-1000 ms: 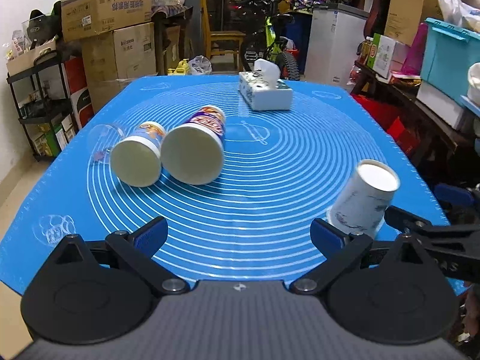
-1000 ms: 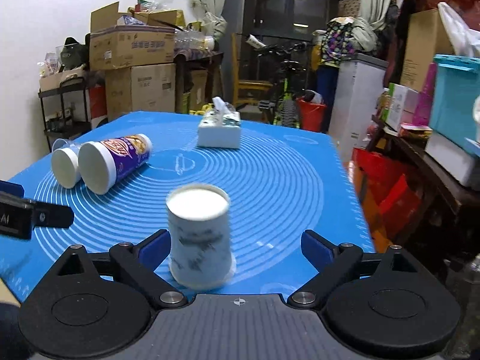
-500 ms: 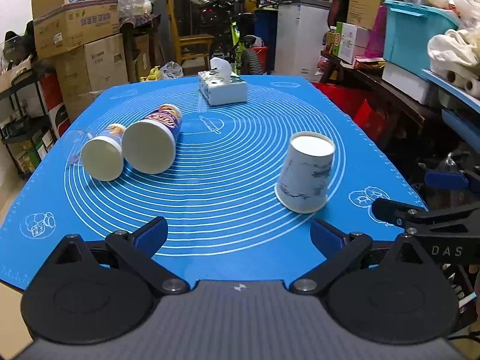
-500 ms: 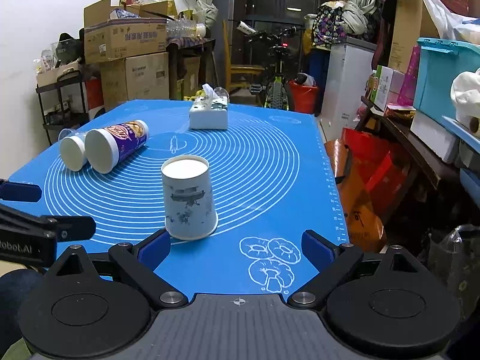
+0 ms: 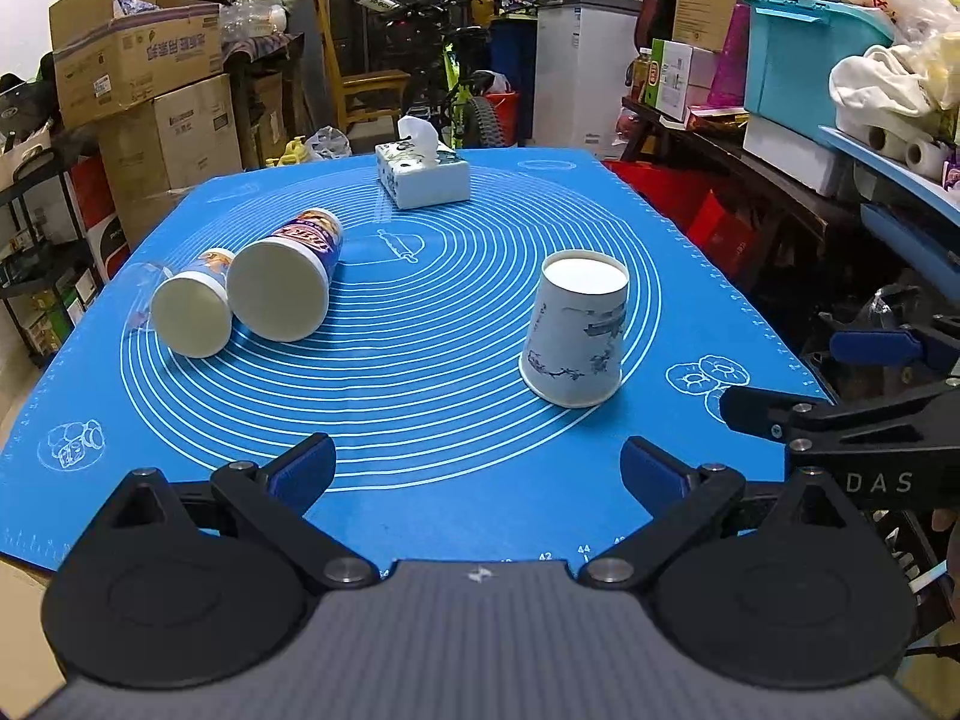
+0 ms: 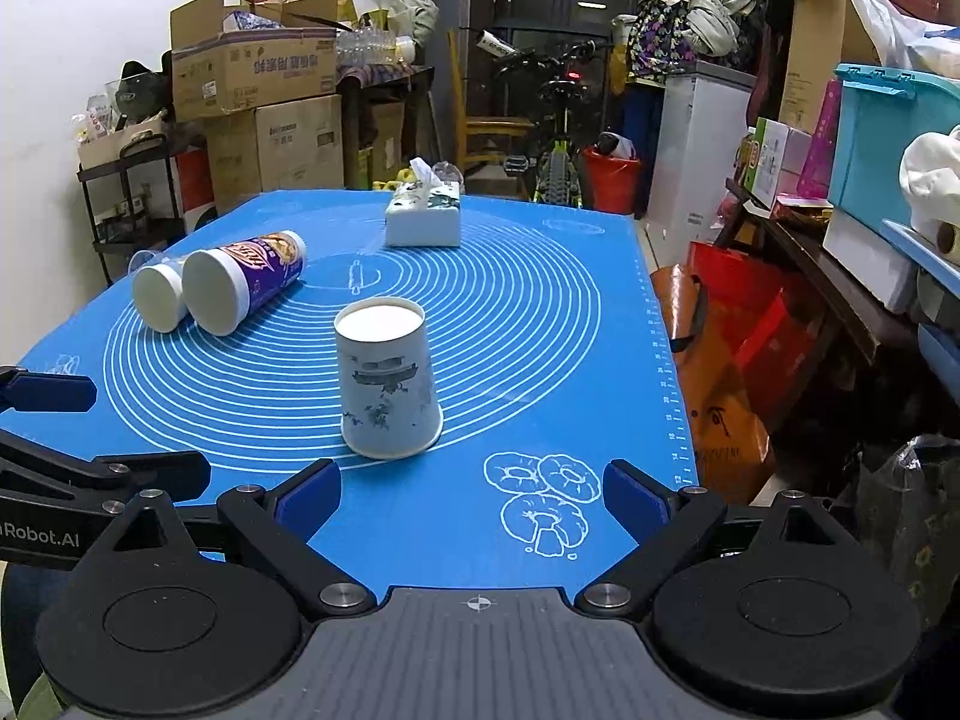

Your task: Flip cup upside down

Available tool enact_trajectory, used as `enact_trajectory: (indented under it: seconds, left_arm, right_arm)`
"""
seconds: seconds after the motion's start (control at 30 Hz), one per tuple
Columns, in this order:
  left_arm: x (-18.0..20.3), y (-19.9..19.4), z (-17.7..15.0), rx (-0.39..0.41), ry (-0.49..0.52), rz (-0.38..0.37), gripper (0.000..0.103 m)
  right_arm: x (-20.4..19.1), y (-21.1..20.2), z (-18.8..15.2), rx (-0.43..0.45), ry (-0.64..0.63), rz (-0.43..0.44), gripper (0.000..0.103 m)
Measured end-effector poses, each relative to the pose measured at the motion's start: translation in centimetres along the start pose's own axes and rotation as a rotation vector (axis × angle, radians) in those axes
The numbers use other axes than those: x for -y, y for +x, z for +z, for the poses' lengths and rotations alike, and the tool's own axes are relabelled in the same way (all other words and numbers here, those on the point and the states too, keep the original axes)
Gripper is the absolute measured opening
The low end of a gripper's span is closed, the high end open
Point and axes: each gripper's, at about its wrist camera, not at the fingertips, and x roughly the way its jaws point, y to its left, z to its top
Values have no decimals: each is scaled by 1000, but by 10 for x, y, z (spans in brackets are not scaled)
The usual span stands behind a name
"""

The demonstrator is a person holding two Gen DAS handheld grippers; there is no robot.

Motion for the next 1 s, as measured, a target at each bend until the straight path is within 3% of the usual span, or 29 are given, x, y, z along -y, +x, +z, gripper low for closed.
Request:
enact_trajectory:
  seconds: [1.0]
  left_arm:
    - [1, 0, -3, -10, 0, -2, 100]
  right_arm:
    - [2, 3, -5, -31, -1, 3, 94]
